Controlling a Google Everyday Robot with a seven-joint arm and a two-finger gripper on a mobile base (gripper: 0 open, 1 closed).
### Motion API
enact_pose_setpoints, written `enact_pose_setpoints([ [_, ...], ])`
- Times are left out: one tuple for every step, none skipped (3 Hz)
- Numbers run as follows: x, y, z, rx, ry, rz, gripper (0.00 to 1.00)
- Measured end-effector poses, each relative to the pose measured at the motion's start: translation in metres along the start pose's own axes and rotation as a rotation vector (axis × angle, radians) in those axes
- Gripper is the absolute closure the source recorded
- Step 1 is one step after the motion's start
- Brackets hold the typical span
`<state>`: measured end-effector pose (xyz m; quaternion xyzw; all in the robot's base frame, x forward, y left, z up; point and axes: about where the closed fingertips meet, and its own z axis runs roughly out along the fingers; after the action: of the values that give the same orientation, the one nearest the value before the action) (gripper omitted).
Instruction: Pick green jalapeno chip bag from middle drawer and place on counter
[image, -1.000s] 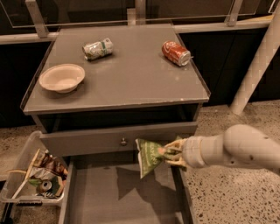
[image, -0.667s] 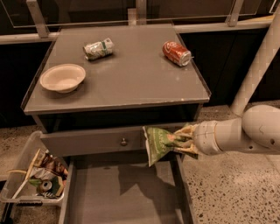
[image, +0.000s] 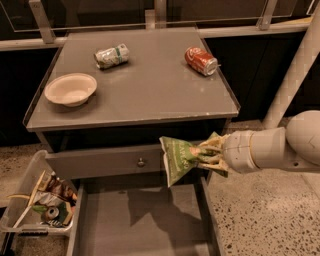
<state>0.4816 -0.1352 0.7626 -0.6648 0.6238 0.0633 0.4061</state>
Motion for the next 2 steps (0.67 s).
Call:
enact_pose_setpoints([
  [-0.049,-0.016,-0.034,0.036,-0.014,-0.098,1.0],
  [-0.097,-0.052,-0.077,0.112,0.002,-0.197,1.0],
])
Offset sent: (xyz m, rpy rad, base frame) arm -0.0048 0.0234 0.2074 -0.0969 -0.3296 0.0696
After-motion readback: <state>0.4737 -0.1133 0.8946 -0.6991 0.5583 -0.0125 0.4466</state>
